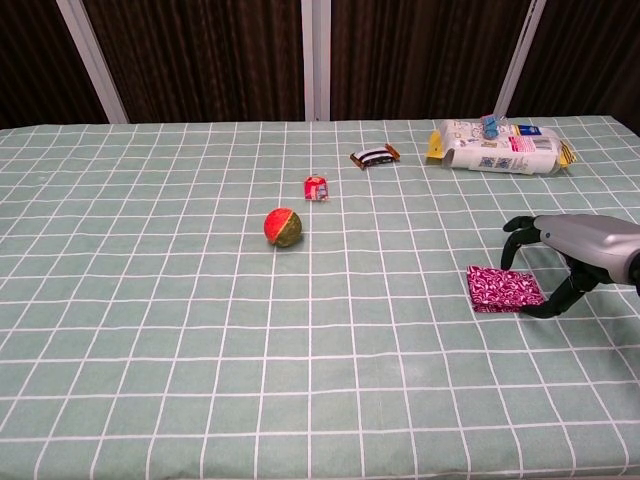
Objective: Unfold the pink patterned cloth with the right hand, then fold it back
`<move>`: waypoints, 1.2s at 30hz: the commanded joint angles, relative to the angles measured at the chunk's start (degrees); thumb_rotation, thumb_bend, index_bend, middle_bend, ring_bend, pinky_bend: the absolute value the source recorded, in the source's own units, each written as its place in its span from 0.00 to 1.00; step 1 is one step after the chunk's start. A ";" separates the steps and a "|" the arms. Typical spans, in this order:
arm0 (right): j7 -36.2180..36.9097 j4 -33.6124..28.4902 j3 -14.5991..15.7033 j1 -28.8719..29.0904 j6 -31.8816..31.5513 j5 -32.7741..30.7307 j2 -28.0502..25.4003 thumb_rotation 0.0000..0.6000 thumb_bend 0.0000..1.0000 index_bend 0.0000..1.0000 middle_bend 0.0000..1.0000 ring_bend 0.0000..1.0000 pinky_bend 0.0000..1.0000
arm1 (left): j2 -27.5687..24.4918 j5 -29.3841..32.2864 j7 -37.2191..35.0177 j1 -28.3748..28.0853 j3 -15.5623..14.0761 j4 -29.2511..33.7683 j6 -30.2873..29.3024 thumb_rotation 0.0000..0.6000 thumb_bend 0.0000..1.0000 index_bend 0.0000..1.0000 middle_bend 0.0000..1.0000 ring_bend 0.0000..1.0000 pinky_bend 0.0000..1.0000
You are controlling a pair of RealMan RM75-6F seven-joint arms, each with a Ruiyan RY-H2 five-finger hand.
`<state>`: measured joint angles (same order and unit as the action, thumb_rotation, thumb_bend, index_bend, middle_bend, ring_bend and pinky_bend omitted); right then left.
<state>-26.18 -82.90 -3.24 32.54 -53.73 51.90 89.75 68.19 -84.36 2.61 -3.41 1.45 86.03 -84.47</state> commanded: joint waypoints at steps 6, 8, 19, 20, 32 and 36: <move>-0.40 0.25 0.56 -0.13 0.05 0.21 -0.19 0.88 0.15 0.32 0.04 0.00 0.00 | -0.02 -0.02 0.24 0.05 -0.02 0.17 -0.08 1.00 0.00 0.18 0.15 0.12 0.07; -0.48 0.38 0.72 -0.16 0.08 0.42 -0.36 0.88 0.15 0.32 0.04 0.00 0.00 | -0.01 -0.04 0.28 0.07 -0.01 0.23 -0.14 1.00 0.00 0.18 0.15 0.12 0.07; 0.79 -0.59 0.67 -0.57 -0.04 1.63 -1.73 0.85 0.15 0.25 0.03 0.00 0.00 | -0.30 -0.18 0.99 0.13 0.01 0.99 -0.43 1.00 0.00 0.18 0.15 0.12 0.07; 1.64 -1.06 0.31 -0.79 -0.60 2.30 -2.24 0.85 0.15 0.25 0.03 0.00 0.00 | -0.37 -0.18 1.02 0.11 0.04 1.08 -0.43 1.00 0.00 0.18 0.15 0.12 0.07; 21.13 -8.78 1.09 -13.29 -22.93 23.17 -18.20 1.00 0.15 0.29 0.06 0.00 0.00 | 0.54 0.55 2.22 0.06 1.08 1.61 -1.33 1.00 0.00 0.18 0.15 0.12 0.07; 26.65 -9.13 3.42 -18.02 -29.66 29.27 -21.71 0.99 0.15 0.29 0.06 0.00 0.00 | 1.14 0.35 3.28 0.09 1.43 1.89 -2.20 1.00 0.00 0.18 0.15 0.12 0.07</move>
<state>-3.49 -90.91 -1.70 18.23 -79.05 77.00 71.26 69.19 -83.96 5.68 -3.34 2.78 87.82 -86.50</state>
